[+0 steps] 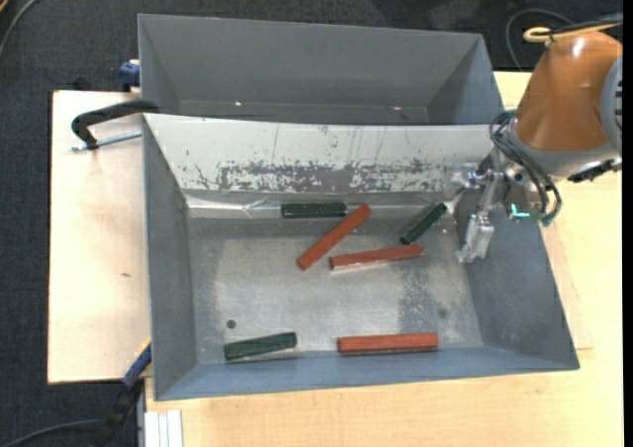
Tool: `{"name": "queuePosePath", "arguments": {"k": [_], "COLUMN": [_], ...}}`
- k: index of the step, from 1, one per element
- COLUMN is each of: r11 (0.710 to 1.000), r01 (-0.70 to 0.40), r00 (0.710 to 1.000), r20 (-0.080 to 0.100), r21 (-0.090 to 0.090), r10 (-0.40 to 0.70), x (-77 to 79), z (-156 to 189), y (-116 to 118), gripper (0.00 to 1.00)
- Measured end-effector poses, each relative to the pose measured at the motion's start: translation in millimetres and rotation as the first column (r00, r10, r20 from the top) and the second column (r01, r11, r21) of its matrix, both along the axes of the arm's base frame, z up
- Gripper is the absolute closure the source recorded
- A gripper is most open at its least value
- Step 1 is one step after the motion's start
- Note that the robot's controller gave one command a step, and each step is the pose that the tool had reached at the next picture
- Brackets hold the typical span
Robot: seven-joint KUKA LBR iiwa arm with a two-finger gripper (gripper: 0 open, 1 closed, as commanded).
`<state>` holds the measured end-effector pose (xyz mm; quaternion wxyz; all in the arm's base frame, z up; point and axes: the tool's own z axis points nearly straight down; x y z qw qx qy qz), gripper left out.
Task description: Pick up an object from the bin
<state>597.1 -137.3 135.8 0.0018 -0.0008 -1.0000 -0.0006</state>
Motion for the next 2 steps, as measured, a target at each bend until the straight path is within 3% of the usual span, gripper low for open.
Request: {"name": "queuePosePath", "arguments": {"k": [1,2], "r11": [0.995,0.995], "r01": [-0.102,-0.098], "r00": [0.995,0.995], "r20": [-0.002,0.005], "r21": [0.004,-0.001], "r10": [0.102,0.098], "x": [-13.1,-11.2], "z": [-67.0,-63.0], "y": [63.9,59.9], "gripper": [0.0,1.0]}}
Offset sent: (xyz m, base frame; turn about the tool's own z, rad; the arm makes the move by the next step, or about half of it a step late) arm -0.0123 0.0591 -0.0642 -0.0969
